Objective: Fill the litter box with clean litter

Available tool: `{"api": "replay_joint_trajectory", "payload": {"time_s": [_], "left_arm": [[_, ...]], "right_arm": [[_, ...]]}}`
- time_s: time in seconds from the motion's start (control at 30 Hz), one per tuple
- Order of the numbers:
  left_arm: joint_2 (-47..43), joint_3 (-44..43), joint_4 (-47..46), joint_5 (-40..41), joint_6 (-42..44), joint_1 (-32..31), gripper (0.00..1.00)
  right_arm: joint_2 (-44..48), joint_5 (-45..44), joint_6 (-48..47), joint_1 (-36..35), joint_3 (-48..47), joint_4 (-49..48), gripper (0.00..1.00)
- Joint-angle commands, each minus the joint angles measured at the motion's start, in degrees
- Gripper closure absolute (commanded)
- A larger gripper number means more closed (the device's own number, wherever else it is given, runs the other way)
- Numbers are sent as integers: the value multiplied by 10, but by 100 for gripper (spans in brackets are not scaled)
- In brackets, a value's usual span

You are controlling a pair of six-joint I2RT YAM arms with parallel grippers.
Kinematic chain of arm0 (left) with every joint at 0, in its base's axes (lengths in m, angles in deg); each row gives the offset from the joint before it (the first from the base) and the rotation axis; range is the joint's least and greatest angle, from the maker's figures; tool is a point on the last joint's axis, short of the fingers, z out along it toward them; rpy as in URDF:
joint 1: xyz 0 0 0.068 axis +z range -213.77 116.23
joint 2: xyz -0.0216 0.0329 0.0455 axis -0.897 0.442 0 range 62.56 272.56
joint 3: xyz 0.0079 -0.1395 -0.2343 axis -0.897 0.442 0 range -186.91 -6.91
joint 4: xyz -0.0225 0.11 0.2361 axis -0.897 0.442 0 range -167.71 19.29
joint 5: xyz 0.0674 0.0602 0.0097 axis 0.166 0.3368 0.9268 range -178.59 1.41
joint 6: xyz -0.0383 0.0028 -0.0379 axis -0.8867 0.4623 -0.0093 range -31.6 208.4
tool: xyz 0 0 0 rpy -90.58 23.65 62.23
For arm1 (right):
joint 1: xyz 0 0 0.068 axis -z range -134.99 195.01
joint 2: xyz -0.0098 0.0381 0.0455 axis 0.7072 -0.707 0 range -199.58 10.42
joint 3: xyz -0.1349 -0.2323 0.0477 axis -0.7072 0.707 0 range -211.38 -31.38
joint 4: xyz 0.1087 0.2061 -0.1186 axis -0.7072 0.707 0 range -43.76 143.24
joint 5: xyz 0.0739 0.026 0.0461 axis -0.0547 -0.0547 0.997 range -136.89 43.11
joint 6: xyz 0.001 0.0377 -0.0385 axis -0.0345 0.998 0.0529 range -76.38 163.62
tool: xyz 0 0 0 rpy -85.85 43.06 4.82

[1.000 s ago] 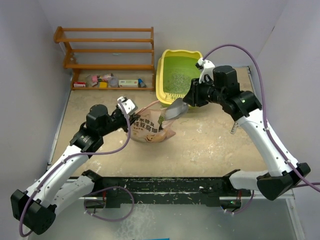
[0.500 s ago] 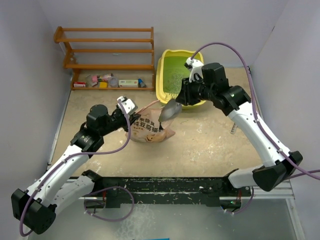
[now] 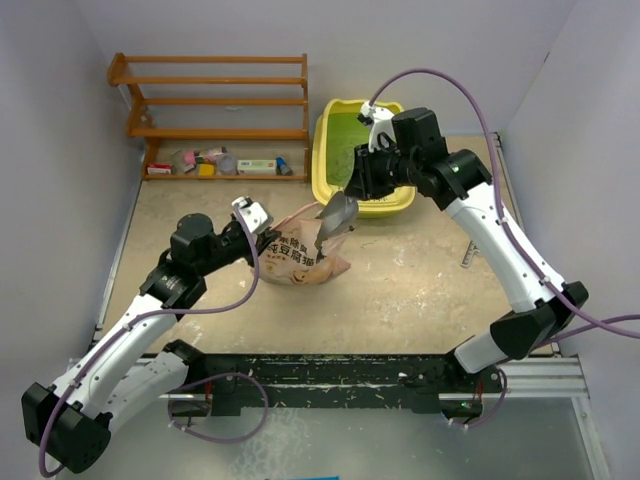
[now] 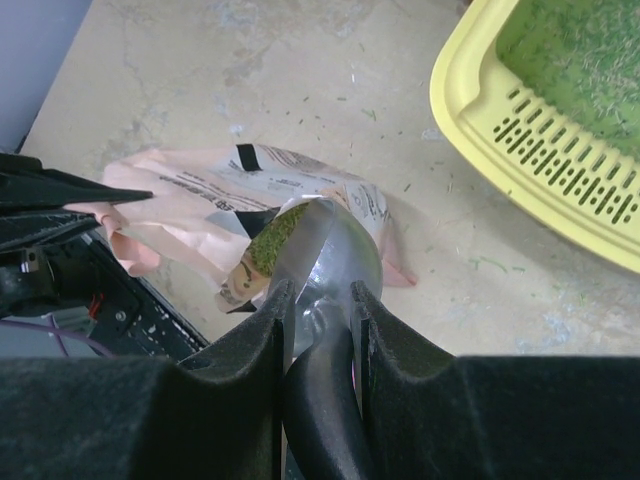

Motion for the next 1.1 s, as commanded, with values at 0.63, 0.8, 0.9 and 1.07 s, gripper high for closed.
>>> {"api": "replay_joint_trajectory", "payload": {"time_s": [0.63,0.8,0.9,1.07], "left_arm": [[4,6,-174,-49,-24,22,100],[-46,37,-189,-11,-27,22,100],[-72,51,-193,4,-25,22,100],[-83,61,-204,10,-24,22,100]], "right_arm": [[49,8,-26,-5,67,-18,100],[44,17,-23,-6,81,-77,100],[43,28,-22,-8,101,-116,100],[55,28,-33,-20,159,-183,100]]}}
